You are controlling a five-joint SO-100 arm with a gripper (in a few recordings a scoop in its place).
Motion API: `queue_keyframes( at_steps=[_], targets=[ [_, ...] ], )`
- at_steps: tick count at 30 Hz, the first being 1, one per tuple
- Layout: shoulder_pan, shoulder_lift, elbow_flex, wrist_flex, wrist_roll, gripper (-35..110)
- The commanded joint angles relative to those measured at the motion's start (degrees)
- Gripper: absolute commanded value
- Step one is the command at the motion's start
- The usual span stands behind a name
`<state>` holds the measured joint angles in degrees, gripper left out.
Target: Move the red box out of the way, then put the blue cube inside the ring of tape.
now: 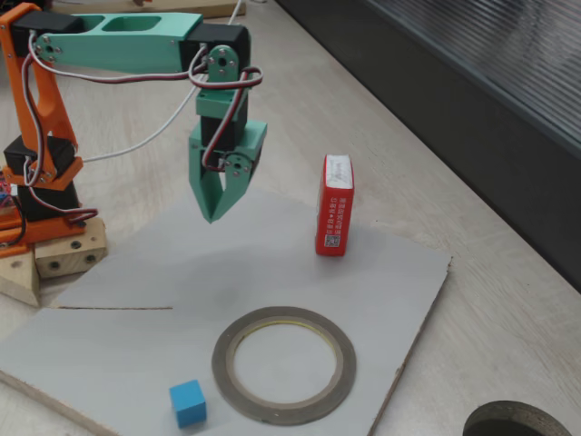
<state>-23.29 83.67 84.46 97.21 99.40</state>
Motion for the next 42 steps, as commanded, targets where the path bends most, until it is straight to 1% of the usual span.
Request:
queue_keyframes(
  at_steps=[1,7,14,28,35,42],
  targets=[
    [-3.4,-2.6,-5.7,0.4,1.4,0],
    [-7.1,-9.3,-14.4,0.4,1.5,0],
    [-11.1,-14.7,-20.7,0.4,1.5,0],
    [-11.6,-18.4,-23.4,0.2,1.5,0],
    [-11.4,-18.4,-23.3,-8.8,1.5,0],
    [-11.1,-18.4,-22.7,-9.6,1.5,0]
  ],
)
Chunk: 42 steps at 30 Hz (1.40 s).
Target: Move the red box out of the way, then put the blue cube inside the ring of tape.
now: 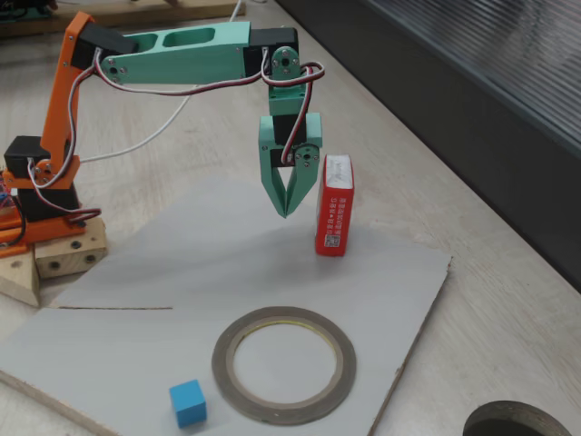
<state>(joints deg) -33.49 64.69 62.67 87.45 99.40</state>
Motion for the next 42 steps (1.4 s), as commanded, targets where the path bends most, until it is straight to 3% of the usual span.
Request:
queue_keyframes(
  at_steps=[1,42],
  targets=[
    [-0.9,0.6,-0.9,0.2,1.5,0],
    [-0.8,-6.4,-1.5,-0.1,1.5,0]
  ],
)
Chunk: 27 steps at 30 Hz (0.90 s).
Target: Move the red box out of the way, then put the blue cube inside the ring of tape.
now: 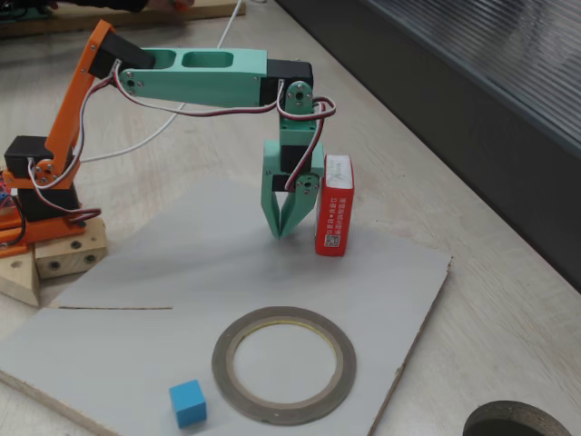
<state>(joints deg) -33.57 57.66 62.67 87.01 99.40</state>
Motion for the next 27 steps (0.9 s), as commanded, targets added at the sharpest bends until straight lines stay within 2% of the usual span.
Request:
queue_keyframes(
  at_steps=[1,27],
  targets=[
    [-0.7,1.1,-1.5,0.4,1.5,0],
    [-0.8,1.6,-1.4,1.1,1.5,0]
  ],
)
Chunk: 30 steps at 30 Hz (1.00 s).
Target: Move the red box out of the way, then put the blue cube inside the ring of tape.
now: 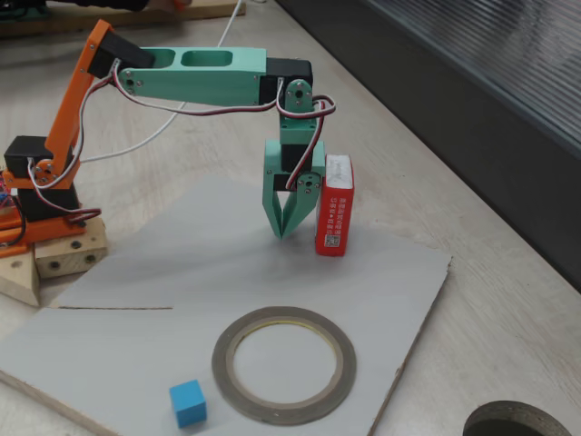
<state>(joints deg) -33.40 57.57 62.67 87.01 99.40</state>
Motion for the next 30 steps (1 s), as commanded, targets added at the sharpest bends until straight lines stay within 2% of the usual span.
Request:
queue_keyframes(
  at_steps=[1,3,6,8,10,14,30],
  targets=[
    [-0.9,1.7,-1.7,0.0,1.0,0],
    [-1.3,1.8,-5.4,-8.3,0.6,0],
    [-1.3,0.6,-14.2,-36.7,0.6,0],
    [-1.2,0.6,-11.2,-52.2,0.8,0],
    [-1.2,1.1,-5.0,-59.1,0.8,0],
    [-1.1,1.6,1.1,-60.2,0.8,0],
    [-0.9,1.7,1.5,-60.1,1.1,0]
  ],
)
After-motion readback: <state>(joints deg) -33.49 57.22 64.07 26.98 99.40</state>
